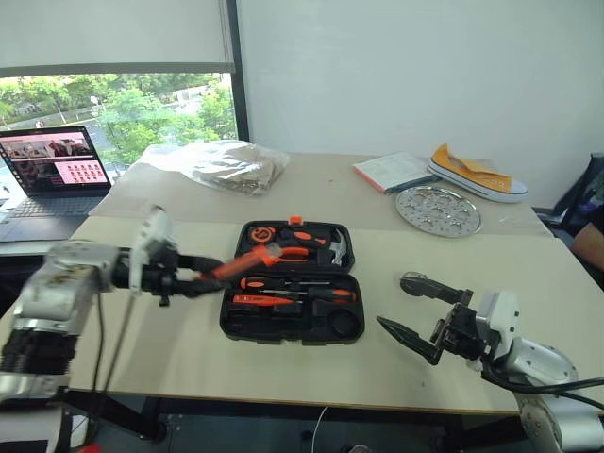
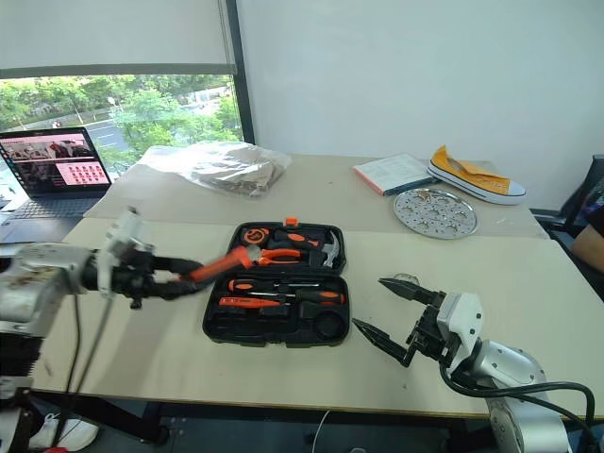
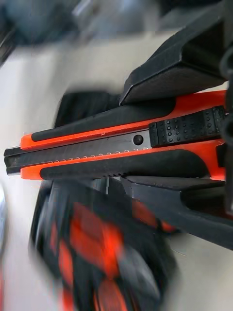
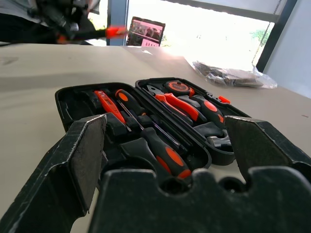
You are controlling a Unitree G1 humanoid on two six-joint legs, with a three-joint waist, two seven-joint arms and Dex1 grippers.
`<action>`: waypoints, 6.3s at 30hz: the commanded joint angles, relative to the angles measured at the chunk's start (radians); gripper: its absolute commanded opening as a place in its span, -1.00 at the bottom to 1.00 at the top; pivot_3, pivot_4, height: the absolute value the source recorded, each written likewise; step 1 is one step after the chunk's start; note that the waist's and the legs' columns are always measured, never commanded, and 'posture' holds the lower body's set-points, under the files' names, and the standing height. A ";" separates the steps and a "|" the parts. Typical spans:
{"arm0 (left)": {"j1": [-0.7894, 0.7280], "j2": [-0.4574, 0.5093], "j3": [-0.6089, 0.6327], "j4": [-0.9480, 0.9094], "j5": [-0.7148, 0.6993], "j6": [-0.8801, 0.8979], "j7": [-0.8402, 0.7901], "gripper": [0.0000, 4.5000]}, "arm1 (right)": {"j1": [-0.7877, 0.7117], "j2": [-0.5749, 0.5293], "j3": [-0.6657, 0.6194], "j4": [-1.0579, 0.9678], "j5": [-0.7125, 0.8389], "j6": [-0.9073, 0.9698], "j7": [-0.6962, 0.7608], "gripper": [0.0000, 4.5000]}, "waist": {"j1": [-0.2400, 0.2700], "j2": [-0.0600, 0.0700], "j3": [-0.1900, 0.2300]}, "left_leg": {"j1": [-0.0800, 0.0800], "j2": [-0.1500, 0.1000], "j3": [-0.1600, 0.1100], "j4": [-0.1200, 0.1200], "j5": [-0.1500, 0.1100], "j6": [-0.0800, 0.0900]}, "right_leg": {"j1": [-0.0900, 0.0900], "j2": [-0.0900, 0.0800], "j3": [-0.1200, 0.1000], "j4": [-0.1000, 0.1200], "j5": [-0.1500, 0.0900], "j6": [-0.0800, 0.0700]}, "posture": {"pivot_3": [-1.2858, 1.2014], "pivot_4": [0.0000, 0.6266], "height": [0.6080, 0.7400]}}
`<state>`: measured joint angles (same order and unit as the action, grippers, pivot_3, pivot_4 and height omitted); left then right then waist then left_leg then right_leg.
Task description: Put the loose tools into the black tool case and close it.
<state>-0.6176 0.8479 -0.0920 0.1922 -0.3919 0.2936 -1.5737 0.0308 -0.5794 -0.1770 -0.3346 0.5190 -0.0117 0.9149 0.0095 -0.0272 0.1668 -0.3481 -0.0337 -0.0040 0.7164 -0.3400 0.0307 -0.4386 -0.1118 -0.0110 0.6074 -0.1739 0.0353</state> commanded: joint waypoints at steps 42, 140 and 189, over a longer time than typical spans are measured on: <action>-0.108 -0.180 -0.008 0.105 0.059 -0.196 -0.011 0.70 | 0.058 -0.008 -0.033 -0.102 0.001 0.014 -0.051 1.00 | -0.007 0.001 -0.001 | -0.004 0.000 -0.001 0.010 -0.004 0.007 | 0.000 0.000 0.001 0.002 0.000 0.004 | 0.03 -0.52 1.00; 0.396 -0.125 0.249 -0.171 -0.149 -0.144 0.214 1.00 | -0.675 -0.139 0.414 0.223 -0.168 0.481 0.426 -0.96 | -0.026 0.007 -0.002 | -0.006 0.003 0.002 -0.002 -0.001 0.000 | -0.006 -0.002 -0.002 -0.012 0.003 0.006 | 0.03 -0.52 1.00; 0.125 -0.212 0.262 0.236 0.064 -0.068 0.742 -0.58 | -0.788 -0.011 0.317 0.947 -0.457 -0.082 0.117 -0.65 | -0.037 0.006 -0.002 | -0.005 -0.002 0.004 0.000 0.001 -0.003 | -0.006 -0.002 -0.002 -0.011 0.007 0.007 | 0.03 -0.52 1.00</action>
<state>-0.4664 0.6404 0.1960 0.4172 -0.3546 0.2273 -0.8386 -0.7092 -0.6114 0.1413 0.5573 0.0974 -0.0001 1.0721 -0.0271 -0.0213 0.1646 -0.3529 -0.0353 0.0004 0.7163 -0.3388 0.0271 -0.4447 -0.1141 -0.0129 0.5960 -0.1664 0.0419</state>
